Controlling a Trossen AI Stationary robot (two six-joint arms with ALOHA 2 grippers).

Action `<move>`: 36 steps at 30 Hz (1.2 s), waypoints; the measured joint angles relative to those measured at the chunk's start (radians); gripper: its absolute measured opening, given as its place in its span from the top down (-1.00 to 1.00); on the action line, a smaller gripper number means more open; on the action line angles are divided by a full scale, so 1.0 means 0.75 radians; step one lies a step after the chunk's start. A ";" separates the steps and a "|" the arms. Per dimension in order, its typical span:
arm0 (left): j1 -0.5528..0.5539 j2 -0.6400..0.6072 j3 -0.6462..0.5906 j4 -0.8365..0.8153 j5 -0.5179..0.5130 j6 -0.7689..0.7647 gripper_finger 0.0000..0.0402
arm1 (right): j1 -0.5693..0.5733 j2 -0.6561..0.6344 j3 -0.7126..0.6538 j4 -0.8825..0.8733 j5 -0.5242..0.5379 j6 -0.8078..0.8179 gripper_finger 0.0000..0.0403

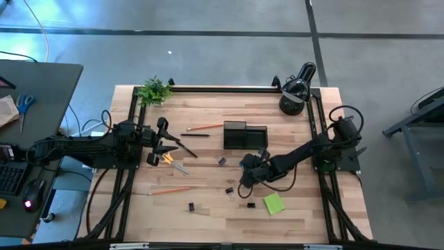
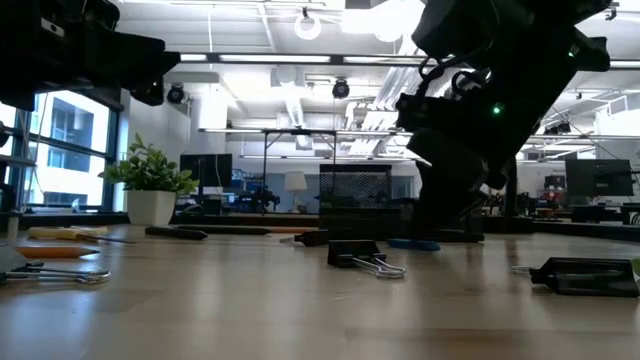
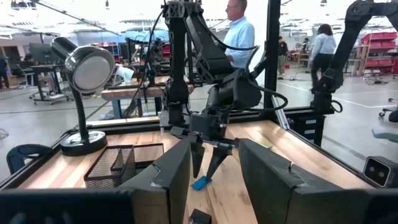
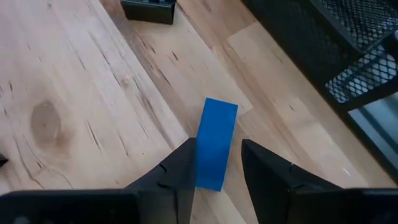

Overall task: Pick and place office supplies into organizer
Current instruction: Put the blue eraser into the desk organizer

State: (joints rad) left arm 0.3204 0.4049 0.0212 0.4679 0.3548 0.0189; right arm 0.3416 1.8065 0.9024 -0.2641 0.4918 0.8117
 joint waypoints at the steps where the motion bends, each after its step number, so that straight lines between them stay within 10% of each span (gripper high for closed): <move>1: 0.000 0.000 0.000 0.000 0.000 0.000 0.36 | 0.000 0.003 0.000 0.009 -0.003 -0.001 0.42; 36: 0.000 -0.001 0.000 -0.030 -0.046 -0.002 0.36 | -0.003 -0.010 0.115 0.014 0.147 -0.426 0.72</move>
State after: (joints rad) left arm 0.3203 0.4046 0.0212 0.4454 0.3202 0.0177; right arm 0.3395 1.7990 0.9887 -0.2535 0.6017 0.4921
